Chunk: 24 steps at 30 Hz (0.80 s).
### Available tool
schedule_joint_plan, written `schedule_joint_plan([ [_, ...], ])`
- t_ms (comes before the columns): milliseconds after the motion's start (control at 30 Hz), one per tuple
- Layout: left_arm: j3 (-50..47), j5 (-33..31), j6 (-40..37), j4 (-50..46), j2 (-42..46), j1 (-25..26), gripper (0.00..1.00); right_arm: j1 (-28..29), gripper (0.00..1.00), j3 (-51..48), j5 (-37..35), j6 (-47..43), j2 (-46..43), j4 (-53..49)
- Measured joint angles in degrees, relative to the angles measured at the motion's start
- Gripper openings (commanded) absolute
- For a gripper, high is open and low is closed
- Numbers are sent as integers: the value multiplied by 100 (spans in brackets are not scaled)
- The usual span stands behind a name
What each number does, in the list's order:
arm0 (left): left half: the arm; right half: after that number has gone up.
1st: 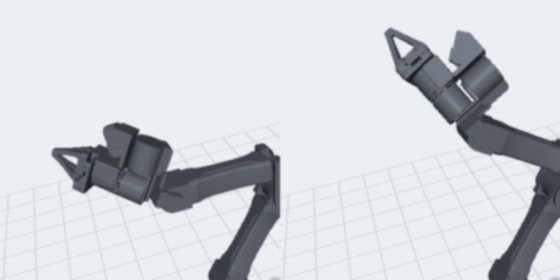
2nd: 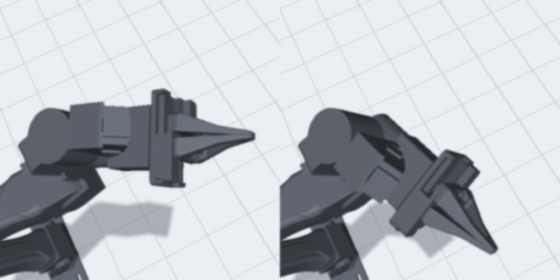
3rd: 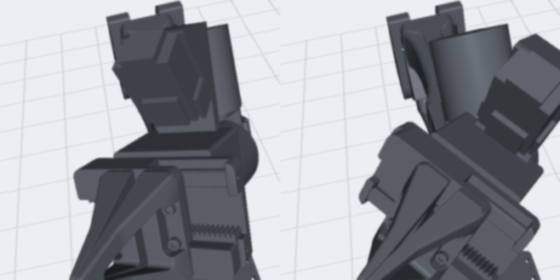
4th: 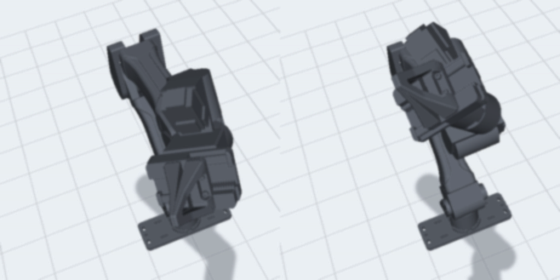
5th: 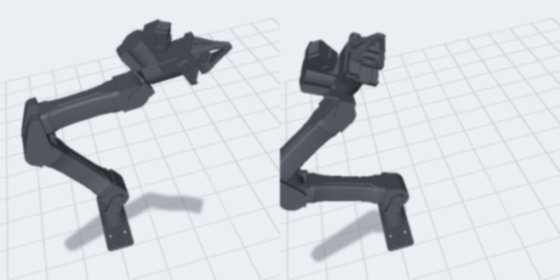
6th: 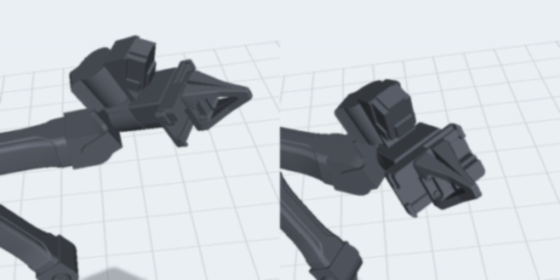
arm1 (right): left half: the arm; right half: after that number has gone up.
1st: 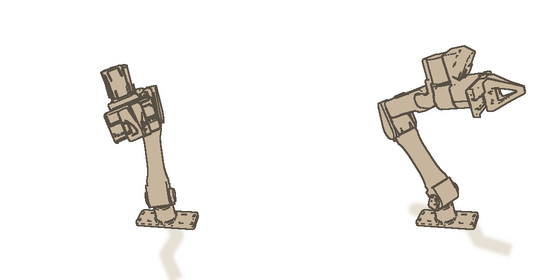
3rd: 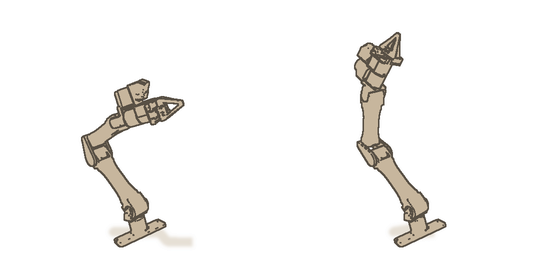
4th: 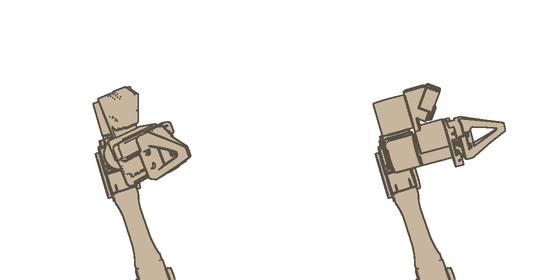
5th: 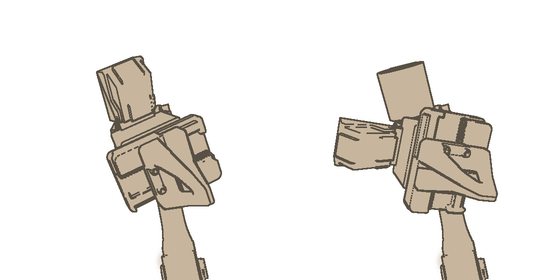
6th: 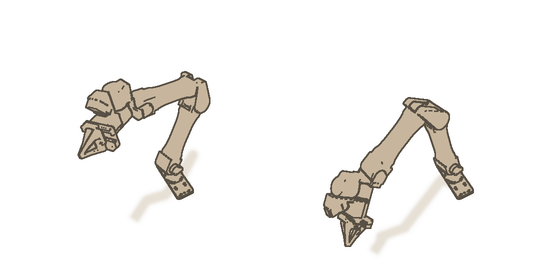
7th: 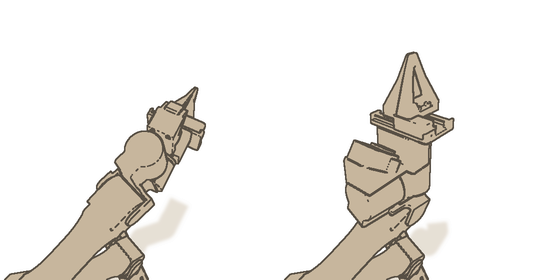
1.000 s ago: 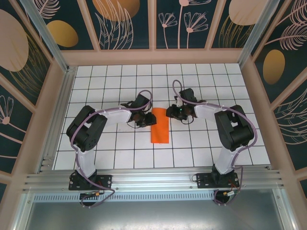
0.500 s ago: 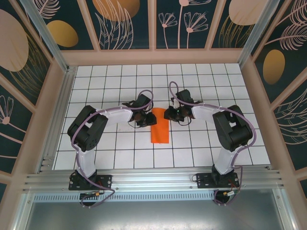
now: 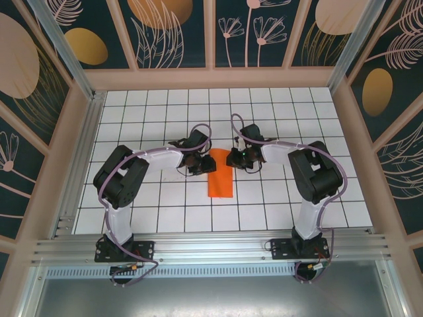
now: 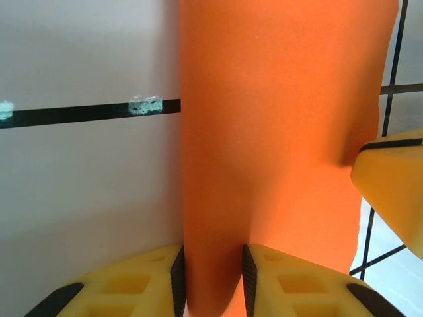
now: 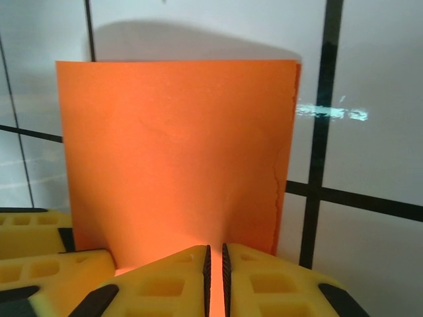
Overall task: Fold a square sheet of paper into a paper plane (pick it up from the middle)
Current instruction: Hold the square sheet of paper at the center of the table, then first fold the square sheet of paper in half at the center of the table.
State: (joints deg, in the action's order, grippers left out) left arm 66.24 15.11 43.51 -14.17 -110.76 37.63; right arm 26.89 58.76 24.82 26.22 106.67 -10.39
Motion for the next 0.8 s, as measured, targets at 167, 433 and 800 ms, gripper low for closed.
schedule_joint_plan([
  [167, 33, -7, 0, -31, 0, 11, 34, 13, 12, 81, -138, -39, 42, -144],
  [433, 232, -511, 2, -175, 107, -35, 40, 22, 12, 195, -192, -76, 103, -302],
  [800, 61, 387, 352, 955, 527, -63, 17, 22, 9, 212, -190, -79, 118, -321],
])
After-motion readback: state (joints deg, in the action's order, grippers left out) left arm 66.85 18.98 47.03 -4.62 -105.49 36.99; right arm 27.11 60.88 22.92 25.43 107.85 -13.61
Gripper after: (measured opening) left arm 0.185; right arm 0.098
